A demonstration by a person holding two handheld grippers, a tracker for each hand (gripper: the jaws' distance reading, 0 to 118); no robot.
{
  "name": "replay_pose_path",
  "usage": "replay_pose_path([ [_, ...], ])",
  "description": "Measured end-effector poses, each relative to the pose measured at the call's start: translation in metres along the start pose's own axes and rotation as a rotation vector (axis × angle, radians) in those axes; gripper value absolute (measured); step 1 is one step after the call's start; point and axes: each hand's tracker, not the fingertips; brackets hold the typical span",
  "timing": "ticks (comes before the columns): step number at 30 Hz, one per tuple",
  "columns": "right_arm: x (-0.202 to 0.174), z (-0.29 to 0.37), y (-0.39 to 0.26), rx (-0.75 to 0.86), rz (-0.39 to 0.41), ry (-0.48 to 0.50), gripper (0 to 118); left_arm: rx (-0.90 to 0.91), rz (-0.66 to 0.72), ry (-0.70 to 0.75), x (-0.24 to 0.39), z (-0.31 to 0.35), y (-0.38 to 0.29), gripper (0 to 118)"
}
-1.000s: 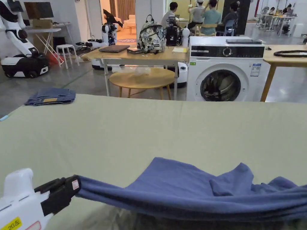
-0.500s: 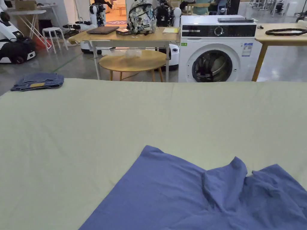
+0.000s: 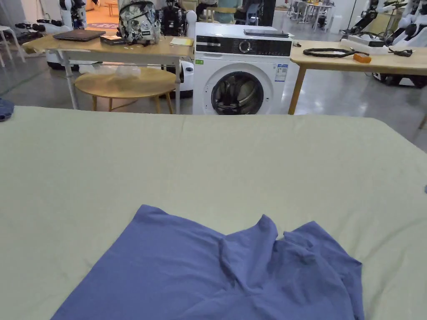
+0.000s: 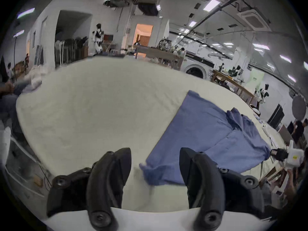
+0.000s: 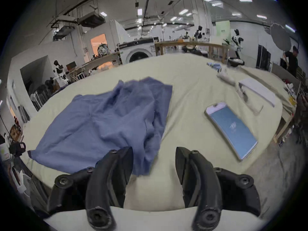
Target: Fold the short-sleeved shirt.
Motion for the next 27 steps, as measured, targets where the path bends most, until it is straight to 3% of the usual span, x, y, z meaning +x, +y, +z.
replay_pose_path([
  [6,-0.029,0.030,0.054,0.192,0.085,0.104,52,0.175,-0.080,-0.142,0.040,0.035,0.047,59],
  [8,-0.039,0.033,0.067,0.229,0.117,0.143,30,0.224,-0.097,-0.173,0.056,0.043,0.062,51],
  [11,-0.056,0.035,0.080,0.248,0.150,0.162,22,0.263,-0.099,-0.232,0.072,0.048,0.075,41],
  [14,-0.065,0.034,0.082,0.258,0.186,0.187,0,0.286,-0.108,-0.255,0.080,0.047,0.079,0],
  [27,-0.069,0.027,0.076,0.229,0.192,0.211,0,0.212,-0.065,-0.207,0.061,0.042,0.076,0],
])
